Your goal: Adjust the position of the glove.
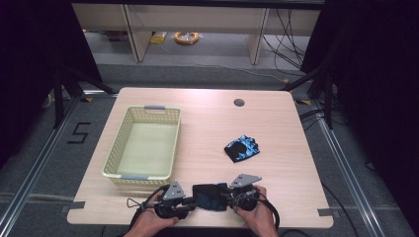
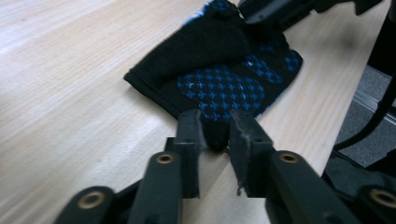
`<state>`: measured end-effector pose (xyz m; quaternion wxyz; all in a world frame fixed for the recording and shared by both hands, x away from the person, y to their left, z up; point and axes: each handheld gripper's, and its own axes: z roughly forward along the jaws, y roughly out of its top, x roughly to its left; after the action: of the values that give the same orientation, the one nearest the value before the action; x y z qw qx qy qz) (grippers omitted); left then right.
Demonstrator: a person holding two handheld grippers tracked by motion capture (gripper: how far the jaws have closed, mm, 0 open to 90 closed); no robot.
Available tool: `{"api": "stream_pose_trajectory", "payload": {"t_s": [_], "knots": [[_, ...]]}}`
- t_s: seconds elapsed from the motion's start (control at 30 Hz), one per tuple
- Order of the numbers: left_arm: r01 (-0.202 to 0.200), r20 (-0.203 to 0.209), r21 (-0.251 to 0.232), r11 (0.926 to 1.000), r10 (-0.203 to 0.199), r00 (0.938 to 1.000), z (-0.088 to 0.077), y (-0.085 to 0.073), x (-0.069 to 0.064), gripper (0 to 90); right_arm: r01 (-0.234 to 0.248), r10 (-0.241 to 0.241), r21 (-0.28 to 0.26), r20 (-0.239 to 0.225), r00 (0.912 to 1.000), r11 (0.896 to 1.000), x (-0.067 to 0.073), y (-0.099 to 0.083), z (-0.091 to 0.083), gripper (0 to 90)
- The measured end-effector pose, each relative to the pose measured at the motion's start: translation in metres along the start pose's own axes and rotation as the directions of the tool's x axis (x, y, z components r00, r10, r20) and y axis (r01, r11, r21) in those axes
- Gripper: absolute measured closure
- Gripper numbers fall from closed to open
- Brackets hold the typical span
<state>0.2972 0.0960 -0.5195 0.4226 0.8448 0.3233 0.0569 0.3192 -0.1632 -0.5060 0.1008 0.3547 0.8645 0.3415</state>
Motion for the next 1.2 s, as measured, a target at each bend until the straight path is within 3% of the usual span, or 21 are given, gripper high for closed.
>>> {"api": "stream_pose_trajectory", "payload": {"t_s": [0.03, 0.23, 0.3, 0.33, 0.37, 0.53, 0.57, 0.6, 0.63, 0.67, 0.7, 0.73, 0.8, 0.83, 0.87, 0.93, 1.03, 1.07, 1.1, 1.13, 1.2], "knots": [[-0.035, 0.007, 0.014, 0.9993, 0.035, 0.9994, -0.001, 0.001, 0.001, 76.3, -0.003, 0.003, -0.021, 0.002, 1.0, 1.0, 0.0, 0.0, 0.002, 77.8], [-0.025, 0.023, -0.013, 0.9996, 0.025, 0.9994, 0.003, 0.002, -0.011, 83.7, 0.058, -0.058, 0.001, 0.006, 0.9983, 0.998, -0.002, 0.006, 0.002, 83.0], [-0.034, 0.025, -0.011, 0.9993, 0.035, 0.9991, 0.003, 0.002, -0.012, 83.9, 0.068, -0.068, -0.01, 0.007, 0.9977, 0.998, -0.002, 0.007, 0.003, 83.1], [-0.068, 0.026, -0.007, 0.9976, 0.069, 0.9973, 0.003, 0.002, -0.012, 84.0, 0.092, -0.092, 0.01, -0.002, 0.9958, 0.996, -0.004, 0.01, 0.0, 83.1], [-0.042, 0.032, -0.015, 0.999, 0.043, 0.9986, 0.004, 0.002, -0.016, 84.0, 0.092, -0.092, 0.01, -0.002, 0.9958, 0.996, -0.004, 0.01, 0.0, 83.1], [-0.073, 0.053, -0.013, 0.9972, 0.074, 0.9958, 0.007, 0.005, -0.023, 84.4, 0.179, -0.179, 0.027, -0.016, 0.9838, 0.983, -0.006, 0.031, 0.003, 83.1], [-0.052, 0.063, -0.021, 0.9984, 0.053, 0.9966, 0.009, 0.006, -0.026, 84.4, 0.179, -0.179, 0.027, -0.016, 0.9838, 0.983, -0.006, 0.031, 0.003, 83.1], [-0.062, 0.065, -0.014, 0.998, 0.062, 0.9959, 0.01, 0.008, -0.026, 86.5, 0.212, -0.211, 0.032, -0.026, 0.9772, 0.977, -0.009, 0.039, 0.004, 83.1], [-0.04, 0.076, -0.033, 0.9987, 0.042, 0.9962, 0.012, 0.009, -0.028, 89.4, 0.229, -0.228, 0.033, -0.03, 0.9731, 0.973, -0.011, 0.043, 0.005, 83.1], [-0.066, 0.077, -0.029, 0.9974, 0.068, 0.9947, 0.013, 0.012, -0.027, 89.4, 0.232, -0.231, 0.043, -0.042, 0.9721, 0.972, -0.013, 0.047, 0.006, 83.1], [-0.046, 0.074, -0.027, 0.9986, 0.048, 0.9962, 0.015, 0.013, -0.028, 89.4, 0.232, -0.231, 0.043, -0.042, 0.9721, 0.972, -0.013, 0.047, 0.006, 83.1], [-0.071, 0.07, -0.037, 0.9968, 0.073, 0.9948, 0.017, 0.016, -0.028, 89.4, 0.248, -0.244, 0.053, -0.06, 0.9678, 0.967, -0.017, 0.053, 0.011, 83.1], [-0.055, 0.075, -0.037, 0.9978, 0.058, 0.9955, 0.021, 0.019, -0.027, 89.3, 0.272, -0.268, 0.06, -0.062, 0.9614, 0.961, -0.021, 0.058, 0.015, 83.2], [-0.015, 0.073, -0.044, 0.9989, 0.019, 0.9972, 0.024, 0.019, -0.028, 89.3, 0.263, -0.259, 0.067, -0.058, 0.9641, 0.963, -0.022, 0.059, 0.017, 83.1], [-0.015, 0.073, -0.044, 0.9989, 0.019, 0.9972, 0.024, 0.019, -0.028, 89.2, 0.263, -0.259, 0.067, -0.058, 0.9641, 0.963, -0.022, 0.059, 0.017, 83.1], [-0.047, 0.069, -0.018, 0.9987, 0.048, 0.9965, 0.027, 0.019, -0.023, 89.2, 0.316, -0.311, 0.105, -0.065, 0.9482, 0.943, -0.025, 0.066, 0.026, 83.2], [-0.028, 0.069, -0.024, 0.9993, 0.03, 0.9972, 0.029, 0.018, -0.024, 89.1, 0.355, -0.346, 0.111, -0.087, 0.9341, 0.928, -0.027, 0.071, 0.034, 83.1], [-0.042, 0.065, -0.008, 0.9991, 0.043, 0.9969, 0.031, 0.018, -0.024, 89.0, 0.354, -0.344, 0.111, -0.099, 0.9336, 0.929, -0.027, 0.073, 0.037, 83.0], [-0.014, 0.073, -0.019, 0.9997, 0.015, 0.9972, 0.033, 0.018, -0.026, 88.9, 0.359, -0.348, 0.104, -0.107, 0.9313, 0.928, -0.028, 0.074, 0.038, 83.0], [-0.051, 0.067, -0.01, 0.9987, 0.051, 0.9964, 0.033, 0.019, -0.025, 88.7, 0.366, -0.355, 0.106, -0.11, 0.9286, 0.925, -0.028, 0.075, 0.04, 82.9], [-0.023, 0.073, -0.009, 0.9997, 0.024, 0.997, 0.034, 0.02, -0.027, 88.4, 0.374, -0.363, 0.105, -0.112, 0.925, 0.921, -0.028, 0.077, 0.042, 82.5]]}}
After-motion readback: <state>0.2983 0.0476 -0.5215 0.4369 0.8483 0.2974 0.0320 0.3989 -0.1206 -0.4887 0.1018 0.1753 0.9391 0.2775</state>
